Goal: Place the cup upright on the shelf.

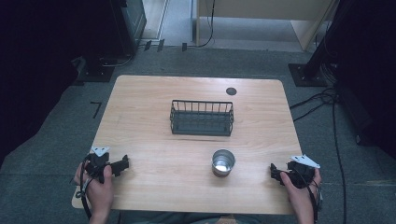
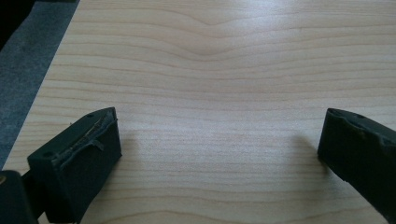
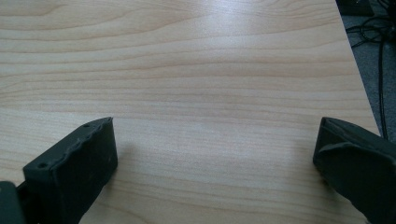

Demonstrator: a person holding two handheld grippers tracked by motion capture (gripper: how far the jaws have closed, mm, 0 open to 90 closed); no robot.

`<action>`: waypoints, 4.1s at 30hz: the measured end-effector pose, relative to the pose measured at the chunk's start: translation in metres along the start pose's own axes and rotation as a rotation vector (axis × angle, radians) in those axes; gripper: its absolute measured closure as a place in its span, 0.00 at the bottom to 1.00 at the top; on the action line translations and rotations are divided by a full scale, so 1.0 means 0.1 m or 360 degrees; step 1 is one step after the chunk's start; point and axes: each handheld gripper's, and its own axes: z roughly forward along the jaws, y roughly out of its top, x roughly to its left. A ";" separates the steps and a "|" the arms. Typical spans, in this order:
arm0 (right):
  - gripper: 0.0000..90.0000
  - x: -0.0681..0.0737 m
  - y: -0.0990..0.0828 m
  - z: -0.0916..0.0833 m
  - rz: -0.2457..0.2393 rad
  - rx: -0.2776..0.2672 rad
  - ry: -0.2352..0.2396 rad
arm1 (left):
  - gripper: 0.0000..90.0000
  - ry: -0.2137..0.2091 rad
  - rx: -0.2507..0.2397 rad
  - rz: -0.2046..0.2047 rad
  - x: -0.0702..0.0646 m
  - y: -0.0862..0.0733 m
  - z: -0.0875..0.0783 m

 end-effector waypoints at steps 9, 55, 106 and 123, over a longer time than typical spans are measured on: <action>0.00 0.05 0.02 -0.03 -0.0013 -0.0008 0.0019 | 0.00 -0.0001 0.0000 0.0000 0.00 0.00 0.00; 0.00 1.01 0.77 -0.57 -0.0159 -0.0319 0.0343 | 0.00 0.0000 -0.0001 0.0000 0.00 0.00 0.00; 0.00 1.84 0.54 -0.30 -0.0236 -0.0223 0.0655 | 0.00 -0.0001 0.0001 0.0000 0.00 0.00 0.00; 0.00 1.92 0.33 -0.11 -0.0321 -0.0089 0.0683 | 0.00 -0.0002 0.0001 0.0001 0.00 0.00 0.00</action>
